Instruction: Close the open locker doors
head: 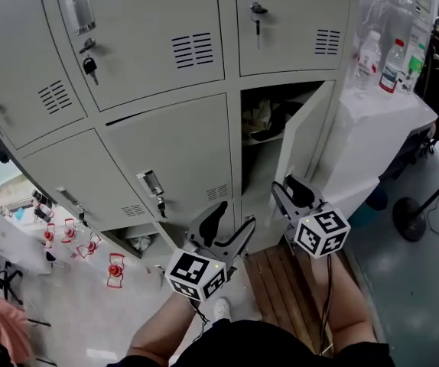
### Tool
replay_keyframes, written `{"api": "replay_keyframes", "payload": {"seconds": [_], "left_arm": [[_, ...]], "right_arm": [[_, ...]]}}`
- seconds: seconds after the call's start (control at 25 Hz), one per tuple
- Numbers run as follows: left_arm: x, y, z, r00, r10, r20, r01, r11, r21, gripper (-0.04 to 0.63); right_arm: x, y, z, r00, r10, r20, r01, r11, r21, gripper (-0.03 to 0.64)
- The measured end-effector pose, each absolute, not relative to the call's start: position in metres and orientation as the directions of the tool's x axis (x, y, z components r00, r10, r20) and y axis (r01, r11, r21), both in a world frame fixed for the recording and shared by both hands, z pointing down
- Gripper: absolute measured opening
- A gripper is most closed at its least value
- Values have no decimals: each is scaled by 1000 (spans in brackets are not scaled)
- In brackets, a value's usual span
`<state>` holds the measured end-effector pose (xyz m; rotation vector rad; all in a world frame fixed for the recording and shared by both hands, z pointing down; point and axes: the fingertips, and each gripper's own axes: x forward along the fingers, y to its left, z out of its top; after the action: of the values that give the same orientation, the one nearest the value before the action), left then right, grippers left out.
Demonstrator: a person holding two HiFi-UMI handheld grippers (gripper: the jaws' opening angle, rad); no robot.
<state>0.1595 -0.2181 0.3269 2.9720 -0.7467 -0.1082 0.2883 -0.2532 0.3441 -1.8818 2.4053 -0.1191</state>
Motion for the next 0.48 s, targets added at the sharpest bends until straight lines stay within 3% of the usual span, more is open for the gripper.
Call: {"api": "replay_keyframes", "payload": {"seconds": [0.48], "left_arm": [[124, -249, 340, 862, -505, -35, -499, -859, 111, 304]], "right_arm": [[262, -316, 343, -261, -965, -22, -954, 261, -148, 130]]}}
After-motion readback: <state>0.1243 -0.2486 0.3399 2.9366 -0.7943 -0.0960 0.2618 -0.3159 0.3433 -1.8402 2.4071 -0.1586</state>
